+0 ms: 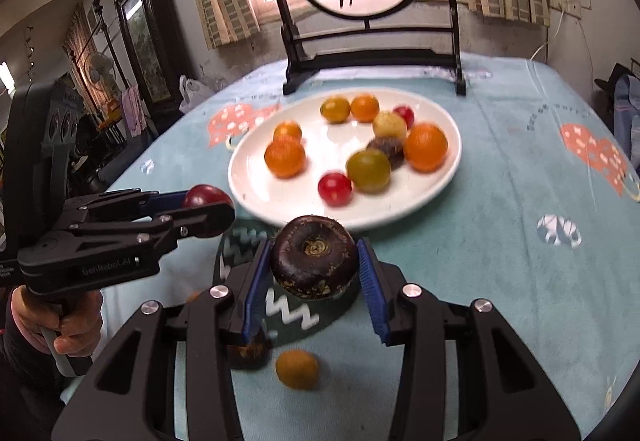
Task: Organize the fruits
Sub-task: 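Carry the plum with the left tool while the right tool carries the mangosteen to the plate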
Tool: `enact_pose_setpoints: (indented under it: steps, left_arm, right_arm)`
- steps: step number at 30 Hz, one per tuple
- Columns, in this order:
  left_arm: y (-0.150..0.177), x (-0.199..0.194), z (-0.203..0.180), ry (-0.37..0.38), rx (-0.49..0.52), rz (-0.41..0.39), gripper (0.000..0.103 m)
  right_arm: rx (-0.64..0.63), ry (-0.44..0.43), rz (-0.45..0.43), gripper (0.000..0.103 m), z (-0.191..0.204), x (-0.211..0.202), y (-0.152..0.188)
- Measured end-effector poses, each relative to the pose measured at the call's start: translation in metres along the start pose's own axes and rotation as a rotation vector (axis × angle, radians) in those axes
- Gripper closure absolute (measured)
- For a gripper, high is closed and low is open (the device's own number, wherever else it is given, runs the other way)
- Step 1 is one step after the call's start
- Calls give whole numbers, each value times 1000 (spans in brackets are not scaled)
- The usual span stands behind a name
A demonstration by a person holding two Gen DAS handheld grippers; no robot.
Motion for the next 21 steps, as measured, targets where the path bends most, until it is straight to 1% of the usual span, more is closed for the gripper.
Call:
enact_pose_setpoints:
  steps: [2, 5, 8, 10, 12, 16, 20, 21]
  left_arm:
    - [-17, 3, 1, 4, -9, -26, 64]
    - [-39, 17, 3, -12, -18, -48, 64]
    - [-54, 36, 7, -29, -30, -45, 64]
    - [-64, 51, 10, -55, -27, -40, 64]
    - [-72, 63, 13, -78, -26, -38, 64]
    - [-85, 90, 24, -86, -52, -12, 64]
    - [-87, 109, 32, -89, -76, 18, 63]
    - [-87, 112, 33, -95, -84, 29, 63]
  right_arm:
    - [6, 18, -32, 59, -3, 5, -14]
    - [14, 47, -56, 59, -9, 16, -29]
    - [29, 66, -76, 59, -16, 30, -47]
    - [35, 87, -82, 59, -23, 42, -57]
    - [43, 104, -76, 59, -31, 56, -66]
    - [57, 134, -50, 60, -47, 82, -74]
    - [53, 133, -27, 59, -56, 102, -76]
    - [52, 136, -29, 57, -56, 102, -76]
Point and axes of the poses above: each gripper's, at about its wrist camera, not at the fingertips, and x roughly the way its jaws point, z to its left, y to its underside, the point moved 2 cm from there along x, roughly the way its jaws point, and after that the axes turned 2 degrees about -z, right-handed, at the moved point
